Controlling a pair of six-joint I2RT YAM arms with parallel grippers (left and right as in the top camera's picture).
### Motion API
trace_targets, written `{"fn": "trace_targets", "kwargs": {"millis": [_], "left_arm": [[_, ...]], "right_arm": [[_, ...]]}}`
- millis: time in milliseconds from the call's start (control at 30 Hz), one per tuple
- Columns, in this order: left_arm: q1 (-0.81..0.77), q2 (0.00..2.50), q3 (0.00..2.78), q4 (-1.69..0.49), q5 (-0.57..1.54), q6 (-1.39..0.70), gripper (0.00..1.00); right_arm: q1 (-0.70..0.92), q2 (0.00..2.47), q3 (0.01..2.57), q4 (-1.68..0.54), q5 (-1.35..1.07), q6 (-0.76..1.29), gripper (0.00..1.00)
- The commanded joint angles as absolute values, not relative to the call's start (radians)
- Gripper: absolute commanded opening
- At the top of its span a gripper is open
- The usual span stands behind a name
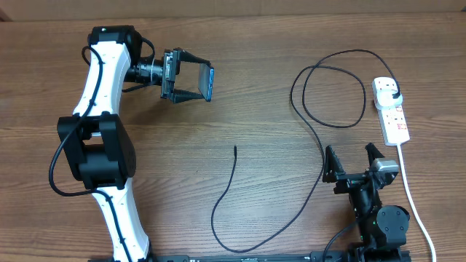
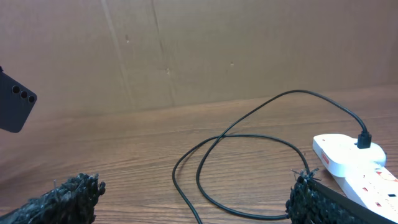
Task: Plug charger to phone and switch on socket
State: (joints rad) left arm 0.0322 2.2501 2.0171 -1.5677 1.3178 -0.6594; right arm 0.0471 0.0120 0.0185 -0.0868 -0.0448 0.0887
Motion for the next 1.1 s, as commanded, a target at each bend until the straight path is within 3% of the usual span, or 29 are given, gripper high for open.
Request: {"fn": "trace_targets", "kwargs": {"millis": [0,1067], "left_arm": [[0.025,2.255,2.046,-1.570,1.377,-0.665,0.04],[0.025,2.255,2.046,-1.570,1.357,-0.657,0.04]], "right_arm": [[0.044,0.003,0.008,-0.082,-0.038,0.084,1.00],[0.044,0.003,0.008,-0.082,-0.038,0.084,1.00]]}}
